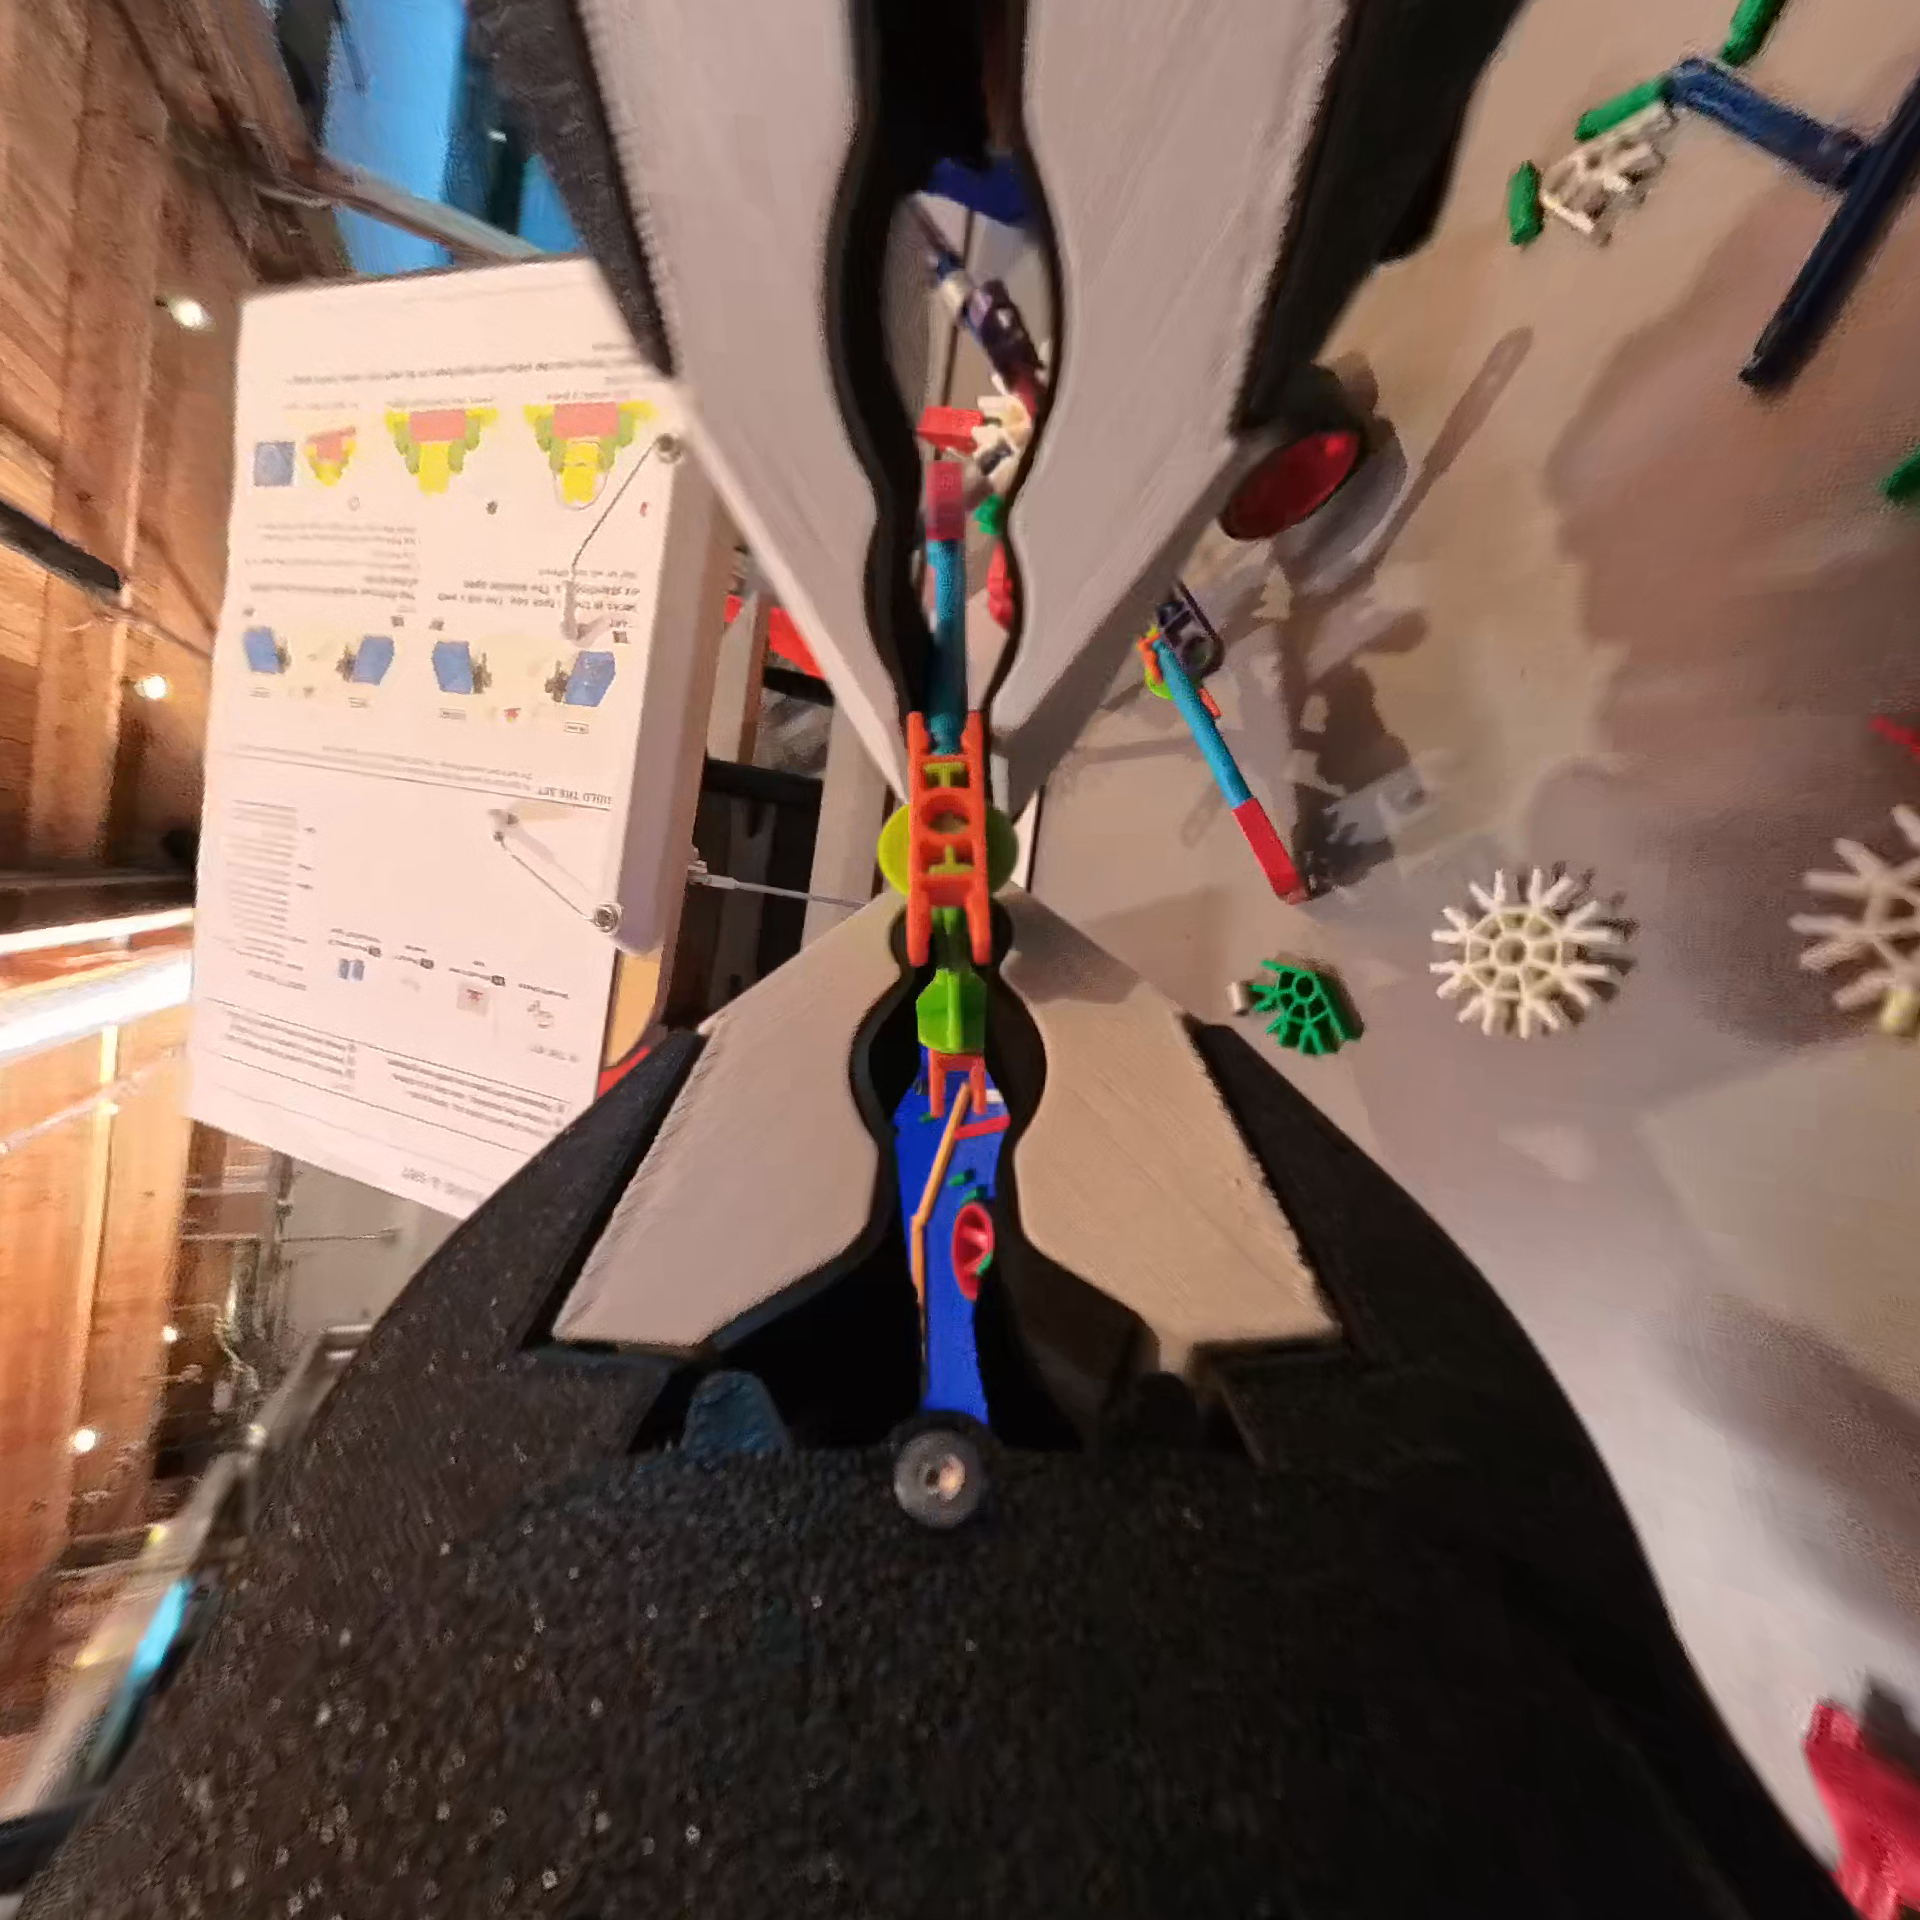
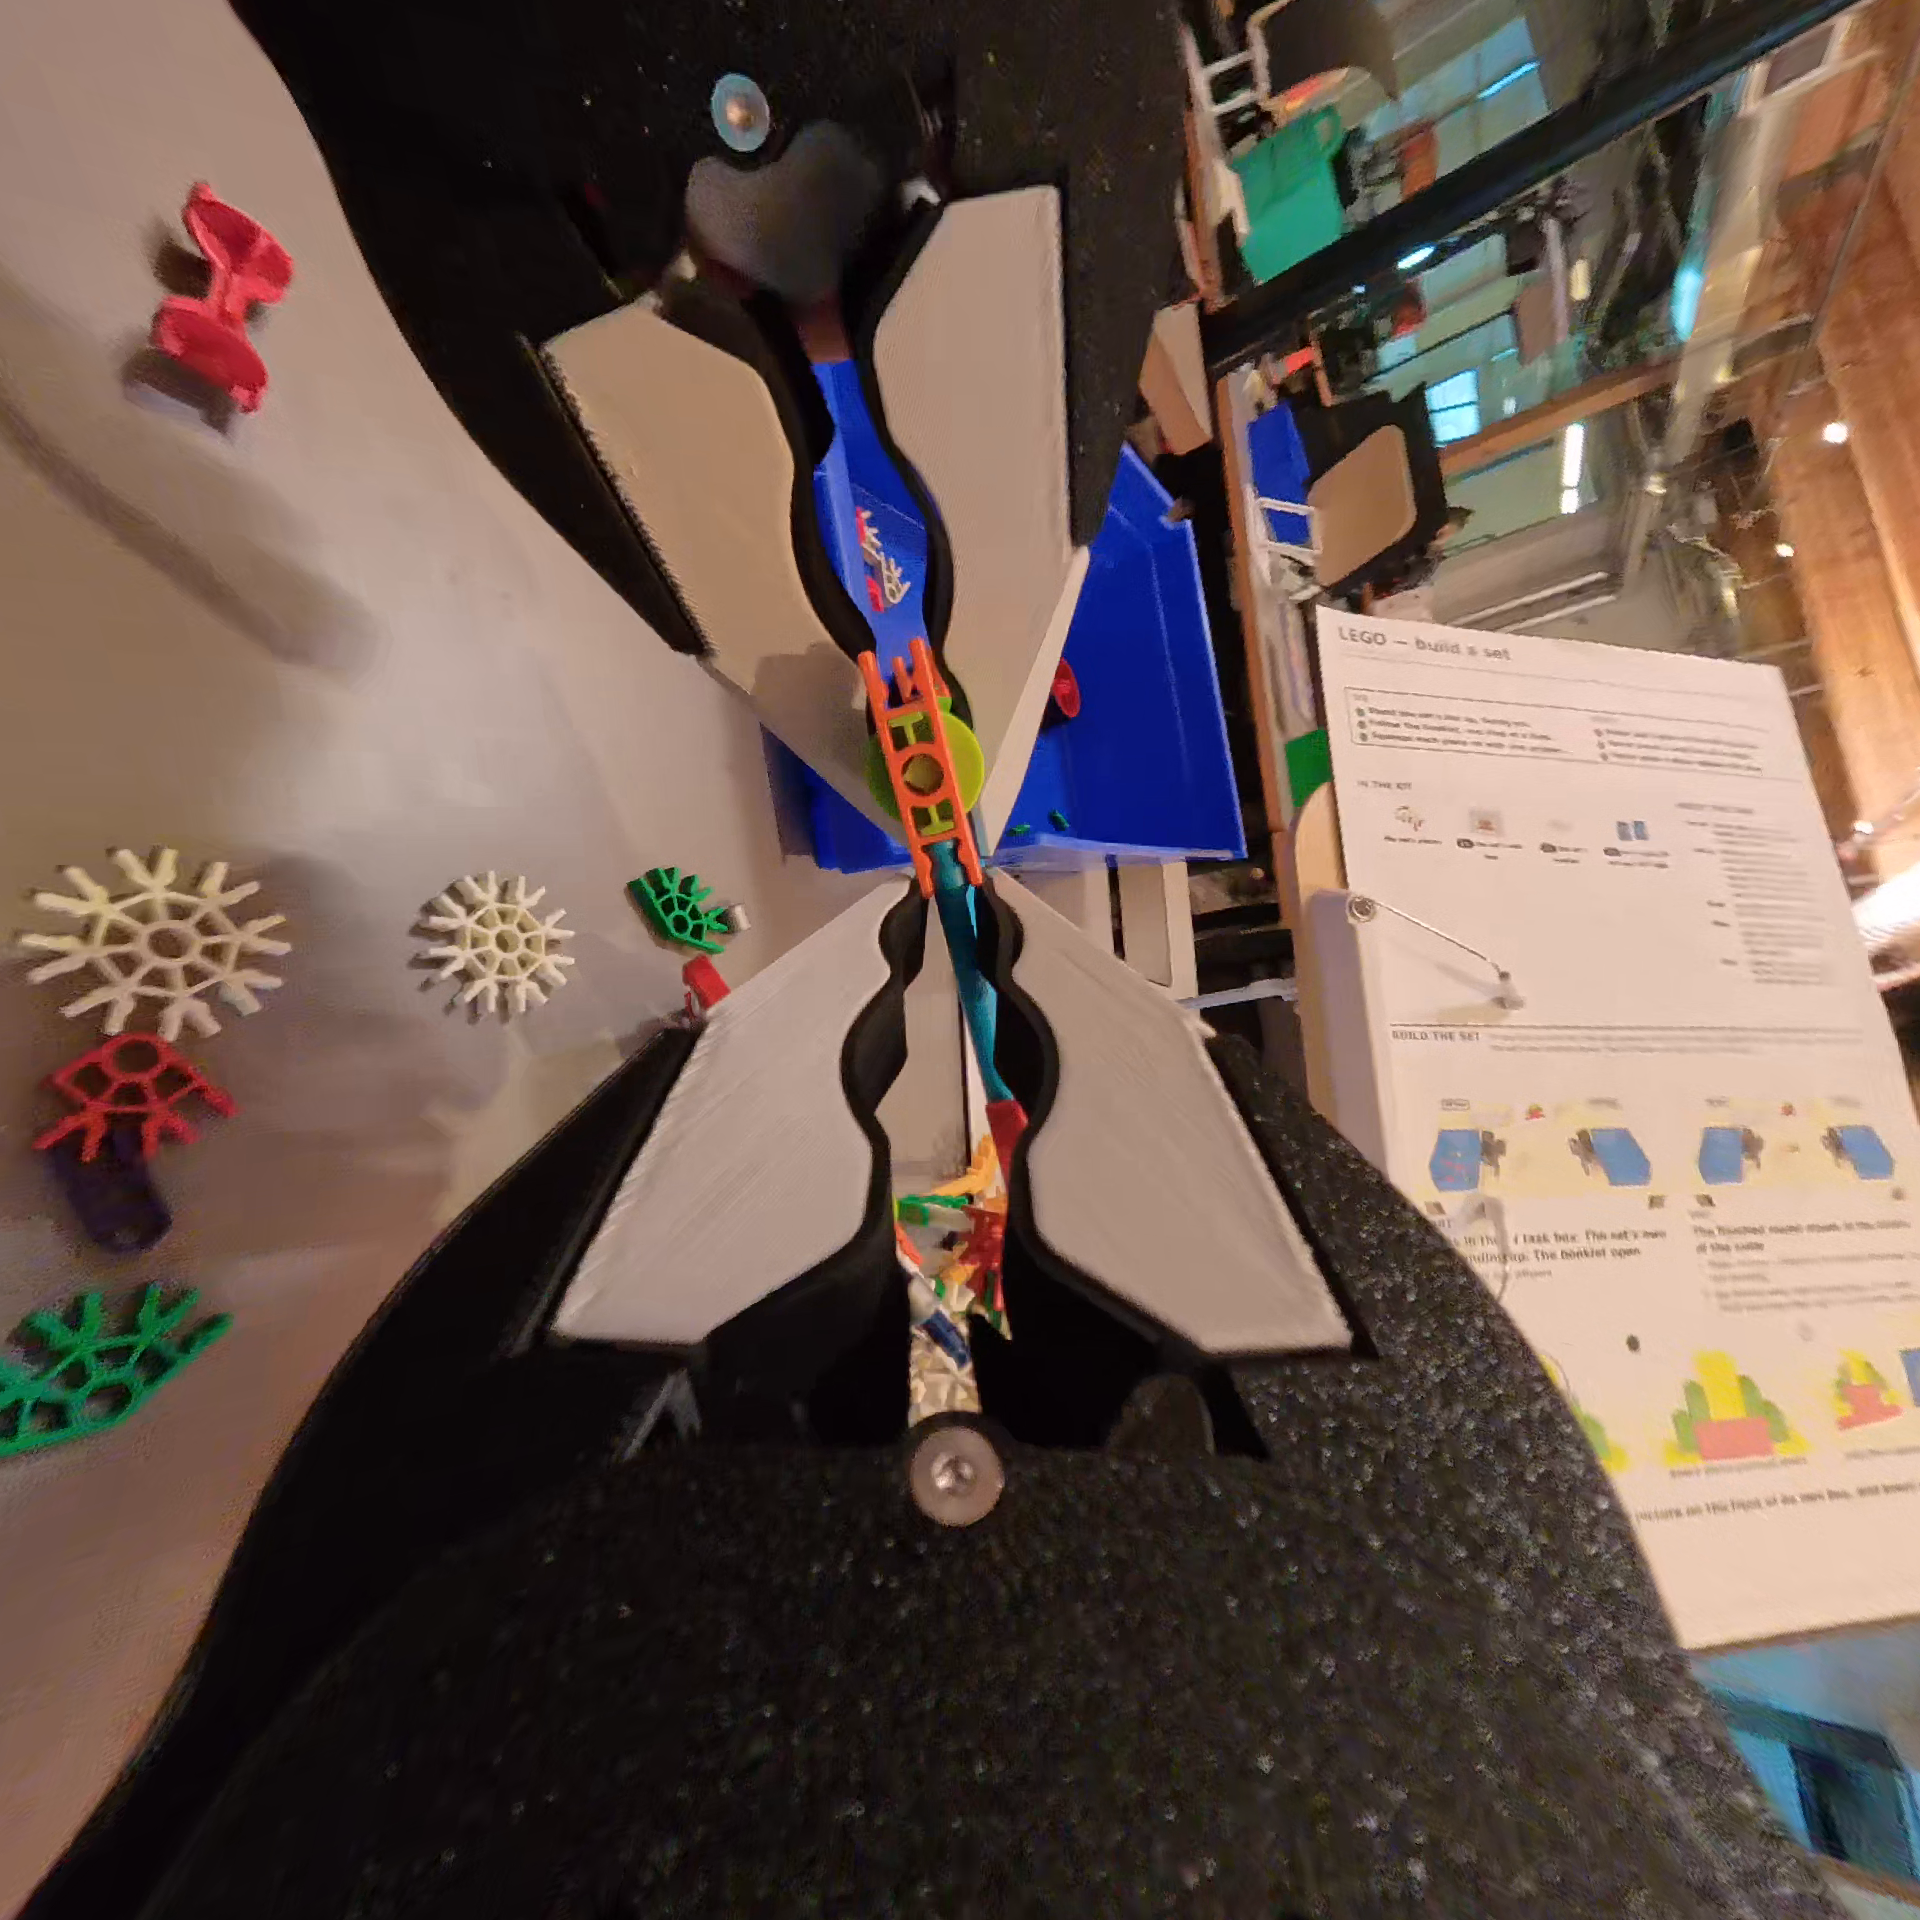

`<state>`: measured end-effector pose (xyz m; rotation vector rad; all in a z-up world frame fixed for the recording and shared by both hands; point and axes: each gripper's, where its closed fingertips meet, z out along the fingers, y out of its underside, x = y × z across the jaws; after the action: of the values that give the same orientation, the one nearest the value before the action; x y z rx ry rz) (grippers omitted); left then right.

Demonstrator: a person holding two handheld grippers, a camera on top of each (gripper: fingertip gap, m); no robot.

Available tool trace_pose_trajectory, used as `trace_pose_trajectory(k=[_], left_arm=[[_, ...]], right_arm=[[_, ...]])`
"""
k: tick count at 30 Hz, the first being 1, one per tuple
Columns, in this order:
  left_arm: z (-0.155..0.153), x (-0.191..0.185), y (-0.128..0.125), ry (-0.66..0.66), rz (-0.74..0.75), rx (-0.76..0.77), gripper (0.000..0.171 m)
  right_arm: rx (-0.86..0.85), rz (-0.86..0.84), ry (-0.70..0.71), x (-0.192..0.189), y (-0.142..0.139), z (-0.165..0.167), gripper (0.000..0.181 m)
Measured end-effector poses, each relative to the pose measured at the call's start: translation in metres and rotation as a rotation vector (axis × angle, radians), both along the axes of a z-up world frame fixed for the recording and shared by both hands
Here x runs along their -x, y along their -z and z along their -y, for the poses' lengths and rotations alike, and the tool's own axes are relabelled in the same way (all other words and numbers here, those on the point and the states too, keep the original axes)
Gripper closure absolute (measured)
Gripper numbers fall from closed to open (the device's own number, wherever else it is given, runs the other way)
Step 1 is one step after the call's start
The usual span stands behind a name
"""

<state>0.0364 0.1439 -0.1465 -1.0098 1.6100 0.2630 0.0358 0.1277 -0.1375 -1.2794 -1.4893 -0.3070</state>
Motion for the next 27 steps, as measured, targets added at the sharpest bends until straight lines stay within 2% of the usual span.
trace_pose_trajectory(k=[5,8,12,17,20,21,22,27], left_arm=[[0.004,-0.004,0.022,-0.013,0.151,0.077,0.169],[0.008,-0.003,0.031,-0.019,0.189,0.136,0.168],[0.017,-0.002,0.035,0.016,0.235,0.178,0.168],[0.030,-0.003,0.052,0.054,0.177,0.235,0.165],[0.034,-0.003,0.045,0.054,0.171,0.156,0.153],[0.037,-0.003,0.040,0.055,0.171,0.129,0.140],[0.042,-0.003,0.038,0.066,0.156,0.110,0.136],[0.054,-0.008,0.045,0.104,0.039,0.155,0.154]], right_arm=[[-0.013,-0.003,0.024,0.000,0.022,0.008,0.176],[-0.040,-0.005,0.023,0.000,0.031,0.013,0.177],[0.008,-0.101,-0.022,0.003,0.034,0.024,0.177],[0.142,-0.149,-0.038,0.001,0.051,0.033,0.180],[0.188,-0.182,-0.002,-0.002,0.049,0.030,0.181],[0.176,-0.161,0.008,-0.006,0.050,0.027,0.181],[0.192,-0.152,-0.003,-0.006,0.053,0.029,0.181],[0.105,0.009,-0.024,-0.004,0.061,0.032,0.181]])
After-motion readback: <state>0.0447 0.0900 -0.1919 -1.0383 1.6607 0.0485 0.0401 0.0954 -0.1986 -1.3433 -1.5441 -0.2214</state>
